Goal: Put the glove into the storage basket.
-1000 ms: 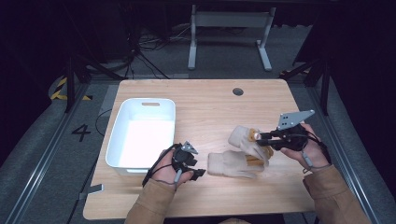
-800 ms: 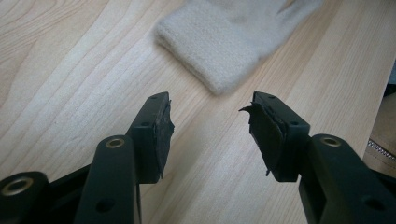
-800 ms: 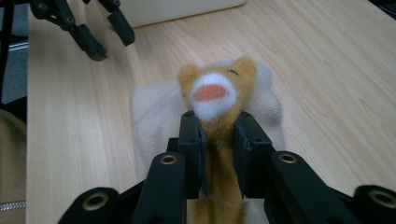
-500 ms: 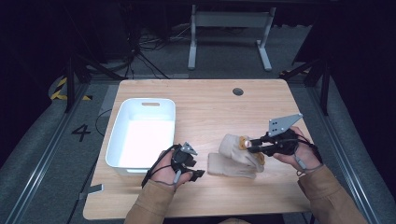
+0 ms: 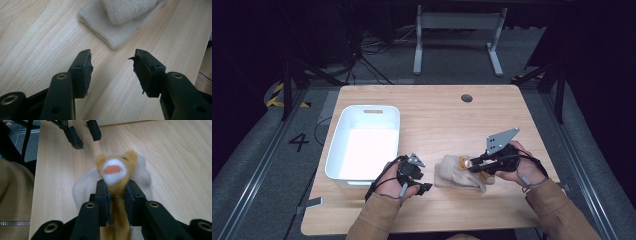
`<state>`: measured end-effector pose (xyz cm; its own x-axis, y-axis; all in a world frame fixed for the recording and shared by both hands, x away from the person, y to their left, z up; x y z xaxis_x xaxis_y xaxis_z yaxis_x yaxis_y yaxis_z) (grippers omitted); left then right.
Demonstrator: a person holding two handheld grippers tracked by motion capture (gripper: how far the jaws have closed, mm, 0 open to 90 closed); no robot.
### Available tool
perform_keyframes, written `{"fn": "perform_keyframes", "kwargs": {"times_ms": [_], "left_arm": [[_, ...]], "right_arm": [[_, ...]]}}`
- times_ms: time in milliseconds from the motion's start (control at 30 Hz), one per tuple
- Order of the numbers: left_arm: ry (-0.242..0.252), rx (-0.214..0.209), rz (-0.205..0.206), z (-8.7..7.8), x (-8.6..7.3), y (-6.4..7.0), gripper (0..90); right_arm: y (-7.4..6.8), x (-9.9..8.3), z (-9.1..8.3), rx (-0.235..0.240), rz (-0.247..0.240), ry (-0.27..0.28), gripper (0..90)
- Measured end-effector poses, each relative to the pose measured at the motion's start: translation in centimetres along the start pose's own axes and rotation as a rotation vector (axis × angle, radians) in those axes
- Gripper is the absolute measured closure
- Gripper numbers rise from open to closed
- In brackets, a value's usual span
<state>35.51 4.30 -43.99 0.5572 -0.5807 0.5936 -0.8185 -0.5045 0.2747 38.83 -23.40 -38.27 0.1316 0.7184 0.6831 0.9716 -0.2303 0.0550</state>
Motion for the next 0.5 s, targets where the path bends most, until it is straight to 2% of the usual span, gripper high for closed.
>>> {"fn": "perform_keyframes", "kwargs": {"times_ms": [233,500], "left_arm": [[-0.011,-0.004,0.006,0.4,0.0,0.2,49.5],[-0.021,-0.008,0.015,1.0,0.1,0.4,49.7]], "right_arm": [[0.2,-0.6,1.3,0.041,0.009,-0.047,74.5],[0.7,-1.5,2.5,0.062,0.028,-0.098,73.8]]}}
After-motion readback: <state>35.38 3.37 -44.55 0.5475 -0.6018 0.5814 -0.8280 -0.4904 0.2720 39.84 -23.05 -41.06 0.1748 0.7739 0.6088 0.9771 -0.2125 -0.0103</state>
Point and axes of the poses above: each handheld gripper's, and its own axes: z roughly forward along the jaws, x roughly out of its top, y roughly to its right, the point moved 2 cm from there along z, roughly forward along the jaws, and after that the axes turned 4 degrees about -x, right-handed, at the moved point
